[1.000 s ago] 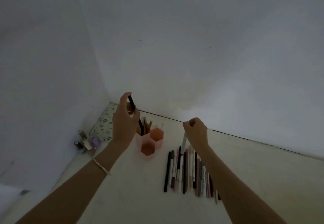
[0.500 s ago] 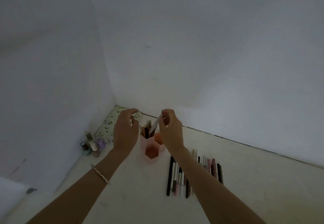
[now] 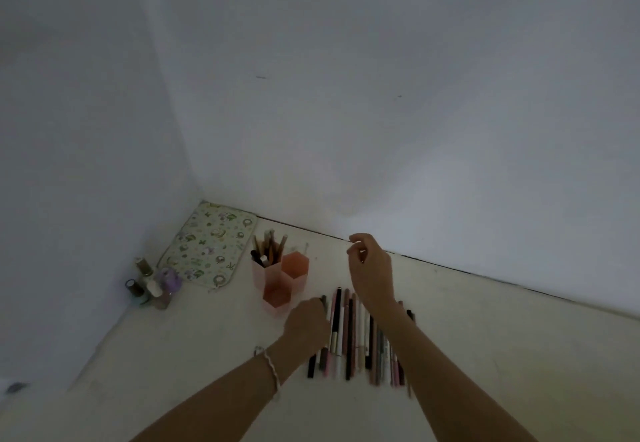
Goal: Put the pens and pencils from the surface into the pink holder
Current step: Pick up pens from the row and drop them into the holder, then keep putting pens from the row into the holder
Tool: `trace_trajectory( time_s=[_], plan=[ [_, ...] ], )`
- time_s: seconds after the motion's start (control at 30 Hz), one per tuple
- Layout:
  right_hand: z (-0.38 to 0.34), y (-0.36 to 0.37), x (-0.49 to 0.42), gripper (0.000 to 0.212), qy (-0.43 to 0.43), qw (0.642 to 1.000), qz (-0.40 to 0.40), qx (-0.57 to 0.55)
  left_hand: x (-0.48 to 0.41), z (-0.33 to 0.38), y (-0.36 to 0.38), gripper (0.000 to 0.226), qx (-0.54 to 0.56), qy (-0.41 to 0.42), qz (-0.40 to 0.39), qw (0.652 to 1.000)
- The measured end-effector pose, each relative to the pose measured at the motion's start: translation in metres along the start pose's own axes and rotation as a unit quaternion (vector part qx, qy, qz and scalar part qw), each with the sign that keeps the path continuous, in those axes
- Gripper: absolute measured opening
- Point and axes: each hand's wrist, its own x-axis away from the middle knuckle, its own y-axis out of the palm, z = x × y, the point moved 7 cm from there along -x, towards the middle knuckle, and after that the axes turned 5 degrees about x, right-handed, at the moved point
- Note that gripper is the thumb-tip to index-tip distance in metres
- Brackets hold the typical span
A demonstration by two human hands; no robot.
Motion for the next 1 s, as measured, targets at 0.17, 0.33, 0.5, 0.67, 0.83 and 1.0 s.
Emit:
trace_trajectory(
  time_s=[0.17,0.33,0.5,0.67,0.83,1.0],
  plan=[
    [0.034,-0.006,0.006,0.02,0.032,0.999,-0.015,0.007,-0.006,-0.013,0.03,0.055,-0.053,-0.074,0.018,0.996],
    [0.045,0.004,0.006,0.019,0.04,0.998,-0.039,0.023,-0.009,-0.016,0.024,0.047,-0.014,-0.077,0.016,0.997],
    [0.046,0.039,0.009,0.019,0.047,0.984,-0.116,0.128,-0.005,0.012,-0.038,0.029,0.114,0.018,0.127,0.985],
    [0.044,0.089,0.028,0.028,0.016,0.923,-0.205,0.324,0.008,0.042,-0.119,0.08,0.221,0.143,0.233,0.936],
    [0.053,0.11,0.045,0.026,0.033,0.909,-0.217,0.355,0.019,0.037,-0.157,0.082,0.293,0.201,0.279,0.892],
    [0.043,0.083,0.021,0.026,0.132,0.973,-0.131,0.139,0.023,0.002,-0.202,0.078,0.363,0.182,0.397,0.823]
  ],
)
